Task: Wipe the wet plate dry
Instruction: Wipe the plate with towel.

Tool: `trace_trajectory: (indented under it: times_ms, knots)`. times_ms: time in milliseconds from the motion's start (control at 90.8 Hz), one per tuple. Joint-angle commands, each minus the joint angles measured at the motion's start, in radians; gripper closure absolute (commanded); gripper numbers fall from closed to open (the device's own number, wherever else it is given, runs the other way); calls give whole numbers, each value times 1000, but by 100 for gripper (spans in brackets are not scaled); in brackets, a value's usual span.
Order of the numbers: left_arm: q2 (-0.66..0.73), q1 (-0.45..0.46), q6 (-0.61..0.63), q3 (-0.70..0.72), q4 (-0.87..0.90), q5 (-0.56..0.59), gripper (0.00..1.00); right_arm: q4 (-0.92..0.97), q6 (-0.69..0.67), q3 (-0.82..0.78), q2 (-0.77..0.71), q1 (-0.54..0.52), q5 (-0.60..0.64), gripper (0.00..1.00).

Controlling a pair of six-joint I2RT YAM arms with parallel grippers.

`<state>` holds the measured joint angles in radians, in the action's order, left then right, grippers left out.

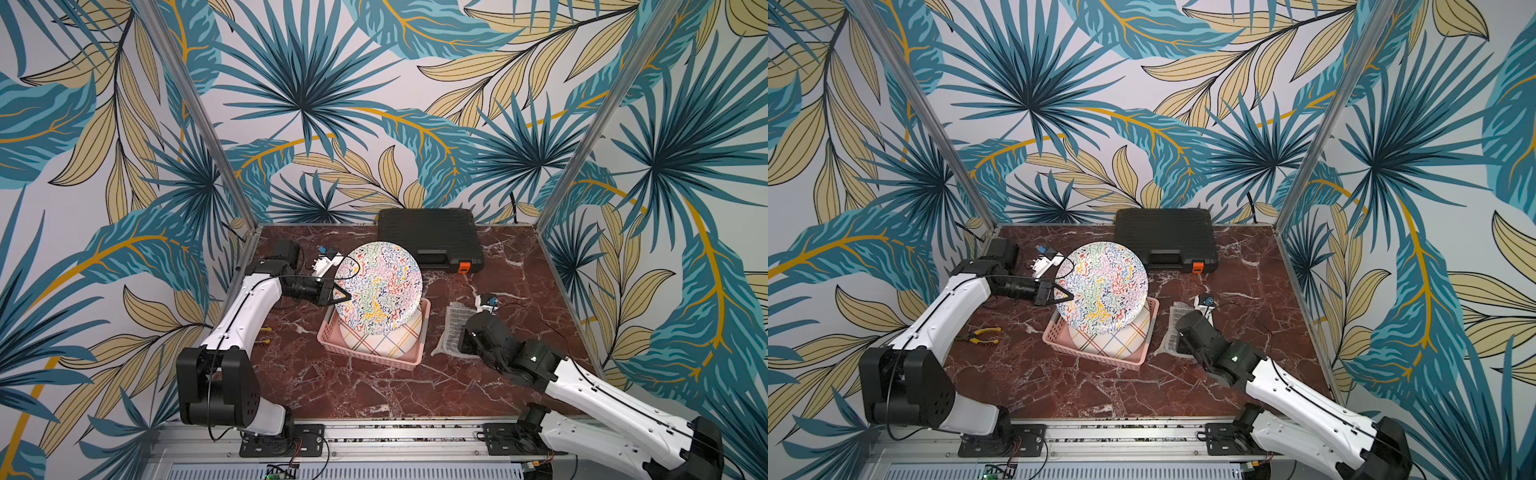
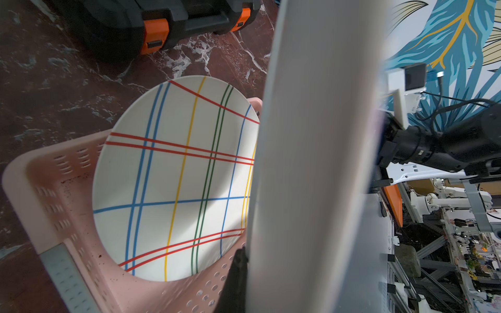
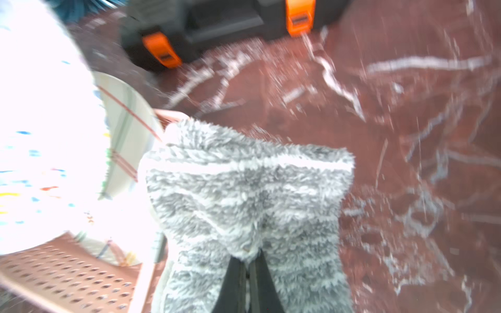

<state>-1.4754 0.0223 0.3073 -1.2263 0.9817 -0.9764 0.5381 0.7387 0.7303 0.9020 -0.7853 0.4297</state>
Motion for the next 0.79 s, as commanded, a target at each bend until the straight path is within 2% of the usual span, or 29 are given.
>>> trace_trajectory:
  times_ms: [0,176,297,441,540,639,782]
  knots:
    - [44,-4,8,4,-42,-58,100,-89,-169,109,34,-2,-77,100]
    - [47,-4,22,11,-40,-80,100,-148,-283,370,260,-5,-293,100]
    - [53,-5,24,13,-33,-97,100,-180,-306,566,447,-12,-343,100]
    - [57,-5,31,18,-31,-110,100,-139,-293,814,667,-12,-301,100]
    - [55,-4,34,14,-26,-120,100,-129,-285,929,803,-12,-263,100]
    - [50,-4,40,12,-18,-129,100,-133,-264,995,890,-12,-221,100]
    - [57,-4,50,15,-12,-134,100,-109,-243,1012,934,-2,-106,100]
